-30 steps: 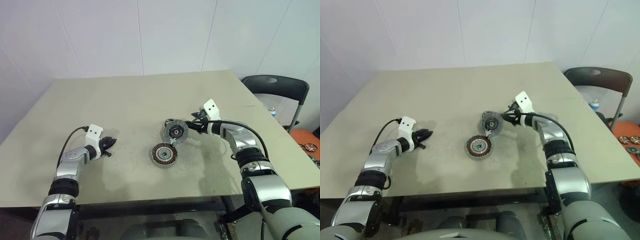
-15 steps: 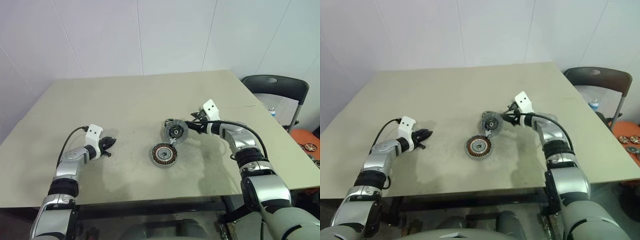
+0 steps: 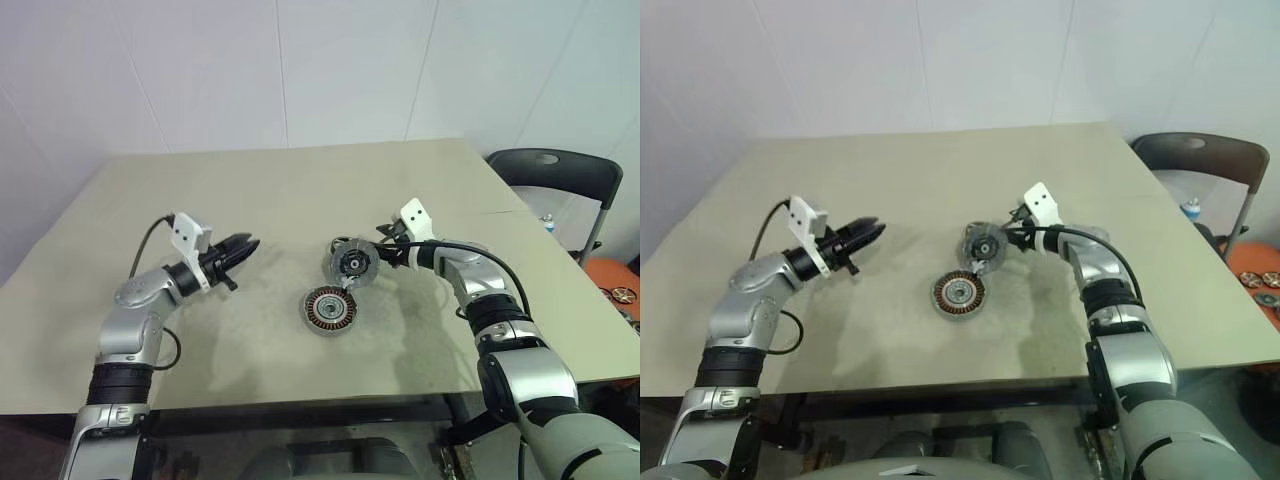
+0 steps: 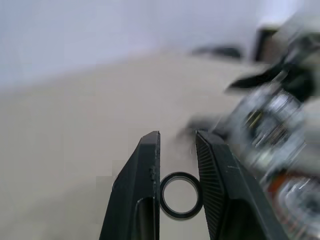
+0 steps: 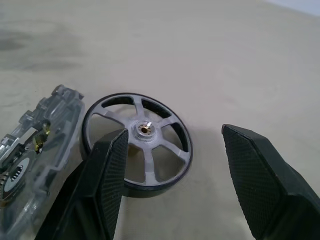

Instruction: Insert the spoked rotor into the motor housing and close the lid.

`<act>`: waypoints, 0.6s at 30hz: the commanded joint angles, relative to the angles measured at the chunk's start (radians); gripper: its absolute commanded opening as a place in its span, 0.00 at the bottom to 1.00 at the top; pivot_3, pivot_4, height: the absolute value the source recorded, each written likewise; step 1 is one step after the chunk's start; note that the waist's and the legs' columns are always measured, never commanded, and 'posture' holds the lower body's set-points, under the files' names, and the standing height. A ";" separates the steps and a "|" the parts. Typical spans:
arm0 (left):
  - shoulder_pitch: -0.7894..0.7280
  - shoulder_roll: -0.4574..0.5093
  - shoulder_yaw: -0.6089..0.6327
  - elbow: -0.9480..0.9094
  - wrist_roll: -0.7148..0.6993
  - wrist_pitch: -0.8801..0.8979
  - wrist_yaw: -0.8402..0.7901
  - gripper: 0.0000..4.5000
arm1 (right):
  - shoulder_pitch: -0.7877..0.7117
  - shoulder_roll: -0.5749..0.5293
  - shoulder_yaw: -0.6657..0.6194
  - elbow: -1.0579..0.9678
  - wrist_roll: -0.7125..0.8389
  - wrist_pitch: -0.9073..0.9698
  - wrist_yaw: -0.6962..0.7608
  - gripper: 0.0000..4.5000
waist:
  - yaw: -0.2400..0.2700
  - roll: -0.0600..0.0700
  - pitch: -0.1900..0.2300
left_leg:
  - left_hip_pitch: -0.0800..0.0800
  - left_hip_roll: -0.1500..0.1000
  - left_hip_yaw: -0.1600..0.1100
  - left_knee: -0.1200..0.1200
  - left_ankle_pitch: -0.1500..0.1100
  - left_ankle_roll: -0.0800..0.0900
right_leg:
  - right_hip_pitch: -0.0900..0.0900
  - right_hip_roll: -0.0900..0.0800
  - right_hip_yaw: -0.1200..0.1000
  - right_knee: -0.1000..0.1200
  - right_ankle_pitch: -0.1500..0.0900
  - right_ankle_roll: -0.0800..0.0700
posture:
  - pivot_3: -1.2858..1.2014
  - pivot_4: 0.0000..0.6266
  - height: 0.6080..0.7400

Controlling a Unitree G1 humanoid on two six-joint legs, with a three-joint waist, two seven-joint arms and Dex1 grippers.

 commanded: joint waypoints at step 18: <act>-0.069 0.035 -0.125 -0.005 0.012 -0.086 -0.221 0.17 | -0.040 0.029 -0.011 -0.017 0.012 -0.028 -0.011 0.70 | 0.002 0.000 0.000 | 0.000 0.000 0.000 0.000 0.000 0.000 | 0.000 0.001 0.000 0.000 0.000 0.000 | 0.52 0.00 1.00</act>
